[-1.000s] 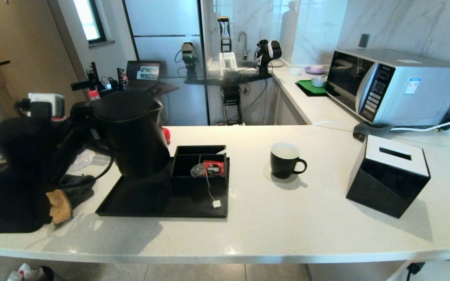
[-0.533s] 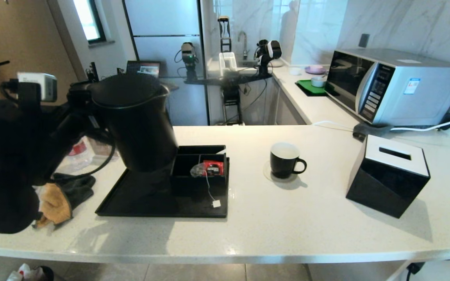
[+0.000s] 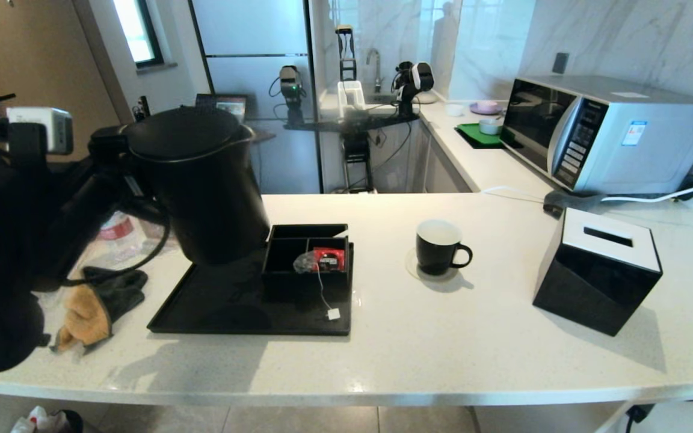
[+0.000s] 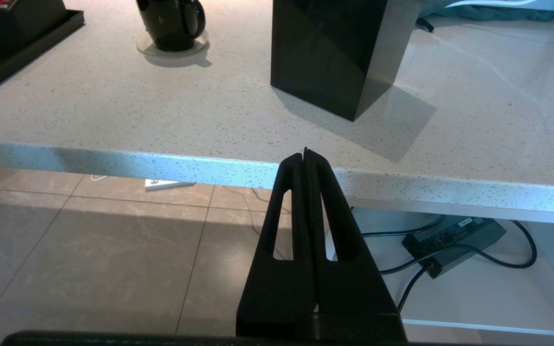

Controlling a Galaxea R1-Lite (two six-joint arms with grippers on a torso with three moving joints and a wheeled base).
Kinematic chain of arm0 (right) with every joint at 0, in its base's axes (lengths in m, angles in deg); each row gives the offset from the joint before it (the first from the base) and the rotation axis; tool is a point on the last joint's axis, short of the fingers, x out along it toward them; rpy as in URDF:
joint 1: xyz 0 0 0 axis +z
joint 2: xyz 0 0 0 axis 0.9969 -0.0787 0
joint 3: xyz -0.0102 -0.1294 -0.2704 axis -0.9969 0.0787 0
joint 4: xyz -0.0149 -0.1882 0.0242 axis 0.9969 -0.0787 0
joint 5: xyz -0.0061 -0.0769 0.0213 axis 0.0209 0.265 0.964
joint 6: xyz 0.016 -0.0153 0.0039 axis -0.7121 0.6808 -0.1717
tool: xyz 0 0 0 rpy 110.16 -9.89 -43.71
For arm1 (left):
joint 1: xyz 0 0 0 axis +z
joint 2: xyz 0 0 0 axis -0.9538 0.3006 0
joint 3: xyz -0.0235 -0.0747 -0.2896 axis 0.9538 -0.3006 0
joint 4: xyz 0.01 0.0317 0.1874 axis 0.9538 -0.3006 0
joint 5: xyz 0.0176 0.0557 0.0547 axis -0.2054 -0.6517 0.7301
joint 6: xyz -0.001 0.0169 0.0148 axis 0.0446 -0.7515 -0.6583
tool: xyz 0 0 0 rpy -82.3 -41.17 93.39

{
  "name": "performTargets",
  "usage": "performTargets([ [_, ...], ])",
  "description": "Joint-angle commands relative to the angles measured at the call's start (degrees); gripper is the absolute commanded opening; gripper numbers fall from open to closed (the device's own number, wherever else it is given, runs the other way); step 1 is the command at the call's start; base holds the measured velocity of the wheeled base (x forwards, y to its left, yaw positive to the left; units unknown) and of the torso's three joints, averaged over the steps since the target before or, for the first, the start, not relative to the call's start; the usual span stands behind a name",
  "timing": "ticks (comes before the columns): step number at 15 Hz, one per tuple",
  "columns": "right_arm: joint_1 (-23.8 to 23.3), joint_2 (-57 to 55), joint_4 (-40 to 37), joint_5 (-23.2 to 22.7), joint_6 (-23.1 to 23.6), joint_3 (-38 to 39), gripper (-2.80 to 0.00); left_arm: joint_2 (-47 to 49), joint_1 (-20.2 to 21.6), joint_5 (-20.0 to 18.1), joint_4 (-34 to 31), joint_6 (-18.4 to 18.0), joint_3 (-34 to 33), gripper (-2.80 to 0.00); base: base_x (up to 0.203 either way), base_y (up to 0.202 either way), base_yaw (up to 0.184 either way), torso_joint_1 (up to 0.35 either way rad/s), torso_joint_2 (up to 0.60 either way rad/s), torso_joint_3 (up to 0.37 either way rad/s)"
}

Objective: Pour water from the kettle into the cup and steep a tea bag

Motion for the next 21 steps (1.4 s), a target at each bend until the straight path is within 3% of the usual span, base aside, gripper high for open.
performTargets([
  [1,0.0,-0.1,0.0,0.0,0.0,0.0,-2.8,-0.7,0.0,0.4,0.6,-0.1,-2.1,-2.8,0.0,0.0,0.0,0.0,0.0,0.0],
  [7,0.0,-0.1,0.0,0.0,0.0,0.0,-2.8,-3.0,-0.1,0.5,0.8,-0.8,-8.0,-2.8,0.0,0.0,0.0,0.0,0.0,0.0],
  [21,0.0,-0.1,0.0,0.0,0.0,0.0,-2.8,-3.8,0.0,0.3,0.8,-0.9,-9.2,-2.8,0.0,0.0,0.0,0.0,0.0,0.0],
])
